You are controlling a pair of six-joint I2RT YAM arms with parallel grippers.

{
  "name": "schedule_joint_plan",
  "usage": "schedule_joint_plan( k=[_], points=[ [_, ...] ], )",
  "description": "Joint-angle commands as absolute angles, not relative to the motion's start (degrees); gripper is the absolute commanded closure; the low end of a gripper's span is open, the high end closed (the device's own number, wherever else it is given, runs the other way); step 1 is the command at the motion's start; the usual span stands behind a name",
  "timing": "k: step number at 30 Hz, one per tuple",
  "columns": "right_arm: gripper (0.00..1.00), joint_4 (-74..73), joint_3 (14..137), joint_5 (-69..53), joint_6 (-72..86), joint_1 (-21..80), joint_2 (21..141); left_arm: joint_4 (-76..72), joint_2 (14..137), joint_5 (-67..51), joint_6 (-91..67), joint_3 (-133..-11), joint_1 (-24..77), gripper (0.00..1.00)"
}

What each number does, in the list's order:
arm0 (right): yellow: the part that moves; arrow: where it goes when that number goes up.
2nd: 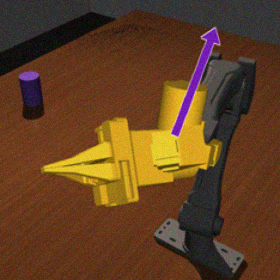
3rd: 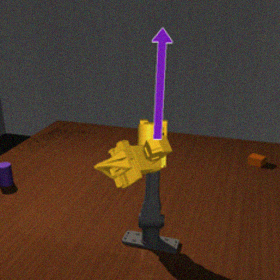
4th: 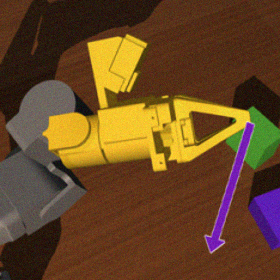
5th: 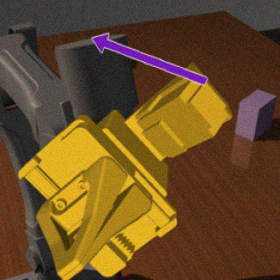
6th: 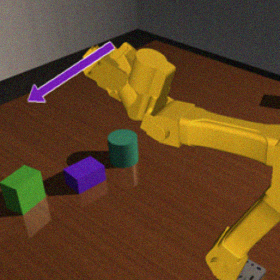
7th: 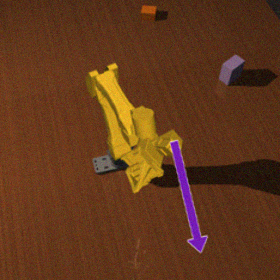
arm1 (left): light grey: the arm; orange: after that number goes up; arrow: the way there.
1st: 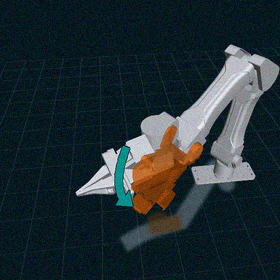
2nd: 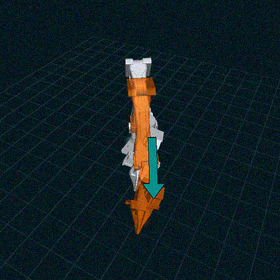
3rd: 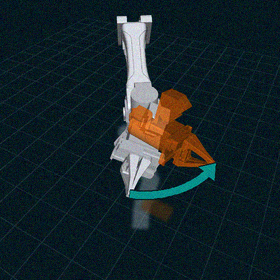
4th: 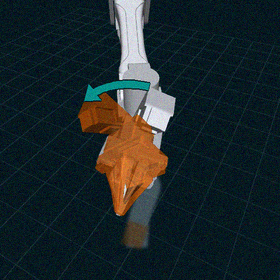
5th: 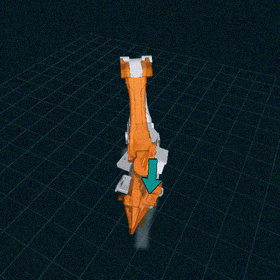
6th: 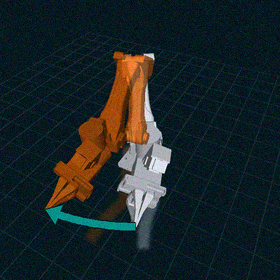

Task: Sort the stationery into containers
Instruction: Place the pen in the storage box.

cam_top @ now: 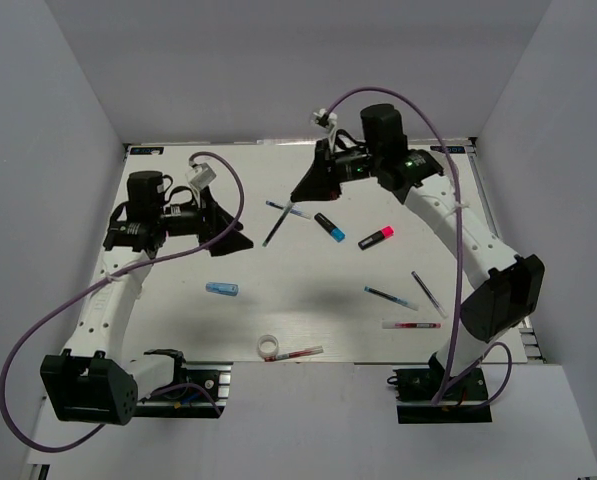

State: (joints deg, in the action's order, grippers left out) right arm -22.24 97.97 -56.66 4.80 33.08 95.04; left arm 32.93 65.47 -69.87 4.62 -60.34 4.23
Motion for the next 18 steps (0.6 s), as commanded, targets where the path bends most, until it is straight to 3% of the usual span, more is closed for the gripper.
schedule_joint_plan(
  k=[1, 4, 8, 15, 18],
  points=[
    [1.0, -30.7, 97.9, -49.0, -3.6, 27.5, 90.4, 31.2, 64.2, -58.1, -1.9, -64.5, 3.5, 0.02],
    [1.0, -38.1, 104.2, -32.6, -10.3, 22.2, 91.7, 33.4, 66.5, -46.2, -3.6, -68.2, 3.0, 0.02],
    [1.0, -41.2, 112.6, -22.1, -15.6, 14.2, 97.1, 34.3, 68.7, -42.2, -2.6, -68.6, 3.0, 0.02],
    [1.0, -42.3, 132.7, -16.7, -17.6, -3.1, 112.0, 39.8, 75.7, -33.8, -0.6, -72.4, 3.0, 0.02],
    [1.0, -40.8, 134.0, -16.4, -18.5, -7.1, 115.7, 38.4, 75.9, -32.3, -1.9, -72.3, 3.0, 0.02]
  ],
)
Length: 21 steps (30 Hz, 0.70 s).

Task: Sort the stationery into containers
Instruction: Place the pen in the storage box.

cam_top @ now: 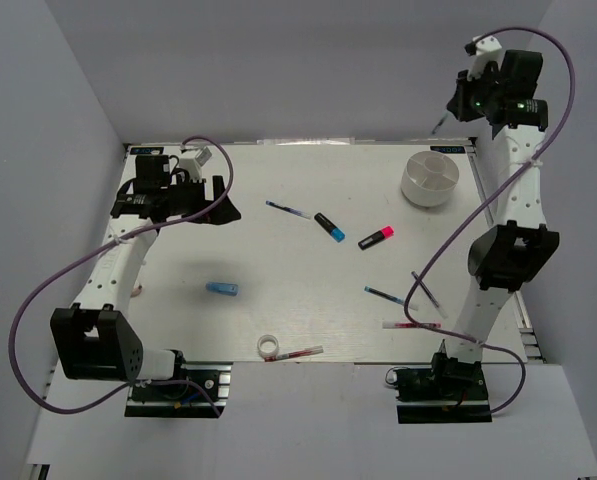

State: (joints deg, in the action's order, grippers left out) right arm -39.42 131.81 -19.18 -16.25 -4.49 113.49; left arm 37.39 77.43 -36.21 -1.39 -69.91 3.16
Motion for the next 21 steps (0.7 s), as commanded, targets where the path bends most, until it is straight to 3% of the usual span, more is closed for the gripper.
schedule_joint_plan(
  k=[1, 21],
  points=[
    [1.0, -40.3, 133.2, -17.0, -18.4, -7.7, 116.5, 38.1, 75.9, -32.4, -1.9, -72.3, 3.0, 0.02],
    [1.0, -39.1, 128.0, -26.9, -16.2, -12.6, 117.5, 38.5, 78.0, -33.6, -1.1, -71.2, 3.0, 0.02]
  ],
)
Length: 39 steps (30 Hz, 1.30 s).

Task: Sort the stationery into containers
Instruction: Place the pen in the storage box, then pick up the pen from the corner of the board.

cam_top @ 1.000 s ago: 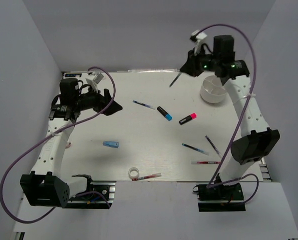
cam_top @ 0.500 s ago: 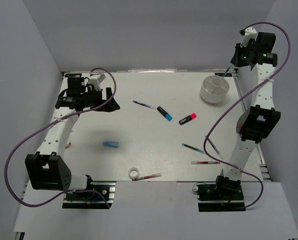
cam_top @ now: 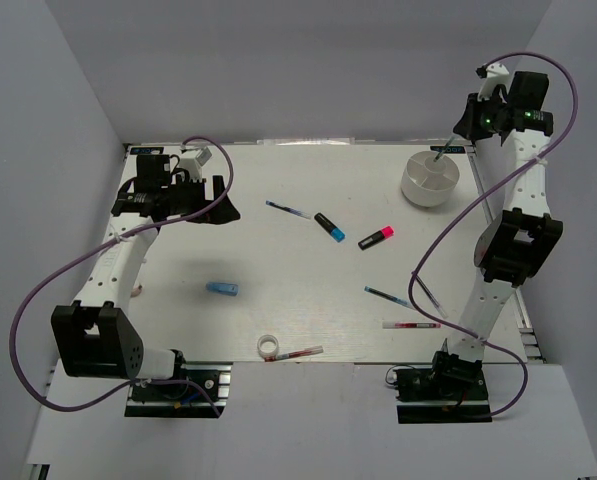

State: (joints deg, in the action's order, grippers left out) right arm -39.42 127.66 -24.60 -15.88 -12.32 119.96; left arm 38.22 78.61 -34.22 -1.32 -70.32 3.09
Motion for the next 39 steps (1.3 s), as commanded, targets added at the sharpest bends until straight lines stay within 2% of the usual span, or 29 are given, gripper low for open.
schedule_joint_plan(
  k=[1, 7, 9, 10, 11, 13, 16, 17, 18, 21, 22, 27, 30, 34, 35, 39],
  points=[
    [1.0, -39.5, 127.9, -26.9, -16.9, -12.7, 117.3, 38.6, 78.0, -33.5, -1.0, -71.1, 3.0, 0.02],
    [0.99, -39.5, 123.8, -26.5, -18.5, -12.4, 116.1, 38.1, 77.5, -32.9, -1.7, -69.7, 3.0, 0.02],
    [0.82, -40.0, 123.7, -26.5, -18.7, -12.6, 116.8, 37.3, 77.3, -29.1, -5.1, -69.1, 3.0, 0.02],
    [0.78, -40.1, 123.7, -26.5, -18.7, -12.5, 116.9, 37.4, 77.4, -24.7, -7.9, -69.3, 3.0, 0.02],
    [0.7, -40.2, 123.8, -26.5, -18.8, -12.7, 117.3, 38.0, 77.4, -23.7, -8.5, -69.7, 3.0, 0.02],
    [0.64, -40.1, 124.0, -26.5, -18.7, -12.5, 117.5, 38.7, 77.3, -21.7, -9.1, -70.1, 3.0, 0.02],
    [0.49, -40.2, 123.9, -26.6, -18.8, -12.4, 117.4, 38.4, 75.9, -21.8, -10.2, -69.6, 3.0, 0.02],
    [0.38, -40.3, 124.0, -26.8, -18.5, -12.5, 117.1, 36.9, 74.1, -21.7, -9.5, -68.3, 3.0, 0.02],
    [0.32, -40.3, 124.0, -26.8, -18.5, -12.4, 116.7, 35.9, 73.3, -21.8, -8.5, -67.4, 3.0, 0.02],
    [0.19, -40.9, 123.8, -26.9, -18.1, -12.2, 115.2, 38.4, 74.1, -22.5, 3.6, -67.8, 4.3, 0.02],
    [0.15, -41.0, 123.2, -26.5, -17.8, -12.2, 114.2, 42.6, 75.7, -28.0, 6.4, -68.8, 4.3, 0.02],
    [0.11, -38.6, 117.5, -19.8, -10.5, -12.1, 109.0, 52.6, 81.1, -37.4, 21.9, -73.4, 4.3, 0.03],
    [0.12, -38.1, 108.9, -24.2, -15.8, -12.5, 102.4, 54.3, 79.7, -39.8, 29.0, -71.1, 6.6, 0.09],
    [0.11, -38.8, 94.8, -33.4, -21.9, -11.7, 91.1, 56.5, 78.2, -34.5, 34.4, -67.0, 15.4, 0.19],
    [0.11, -37.7, 89.8, -33.7, -21.5, -11.7, 89.6, 56.3, 77.9, -31.2, 34.4, -65.7, 21.5, 0.2],
    [0.11, -36.4, 82.8, -30.9, -18.9, -11.1, 85.4, 53.4, 78.1, -28.7, 30.9, -62.3, 35.1, 0.25]
  ],
)
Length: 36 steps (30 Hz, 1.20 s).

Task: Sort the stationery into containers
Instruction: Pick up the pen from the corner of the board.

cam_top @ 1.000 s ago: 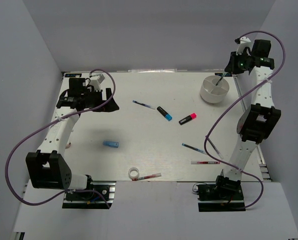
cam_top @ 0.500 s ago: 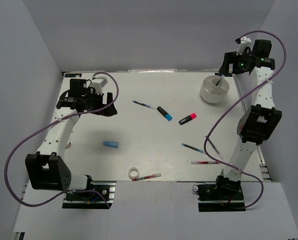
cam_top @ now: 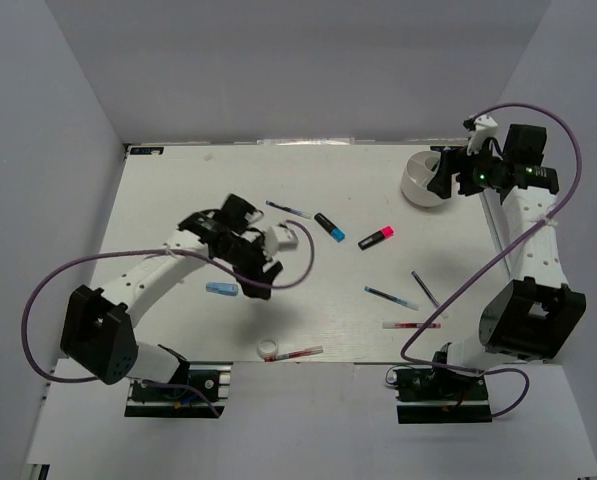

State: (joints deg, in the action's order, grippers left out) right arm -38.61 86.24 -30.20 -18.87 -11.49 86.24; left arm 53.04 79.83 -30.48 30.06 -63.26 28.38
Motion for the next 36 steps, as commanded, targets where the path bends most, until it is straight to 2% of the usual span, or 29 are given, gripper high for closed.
schedule_joint_plan(
  k=[1, 7, 11, 18, 36],
  points=[
    [0.11, -36.6, 82.2, -30.2, -18.9, -11.2, 85.2, 53.4, 79.7, -28.0, 29.4, -62.5, 37.1, 0.28],
    [0.15, -37.7, 78.3, -27.2, -18.5, -11.3, 83.0, 49.4, 82.7, -24.4, 24.5, -61.1, 53.9, 0.31],
    [0.17, -38.0, 75.9, -27.0, -19.2, -11.5, 81.0, 44.1, 85.3, -17.9, 21.5, -58.8, 63.1, 0.42],
    [0.17, -39.5, 75.0, -26.5, -20.6, -11.5, 79.8, 38.1, 88.2, -8.4, 15.6, -56.4, 67.0, 0.51],
    [0.18, -39.3, 74.2, -25.8, -20.7, -11.5, 80.4, 36.1, 87.5, -8.4, 15.4, -52.6, 70.8, 0.5]
  ],
)
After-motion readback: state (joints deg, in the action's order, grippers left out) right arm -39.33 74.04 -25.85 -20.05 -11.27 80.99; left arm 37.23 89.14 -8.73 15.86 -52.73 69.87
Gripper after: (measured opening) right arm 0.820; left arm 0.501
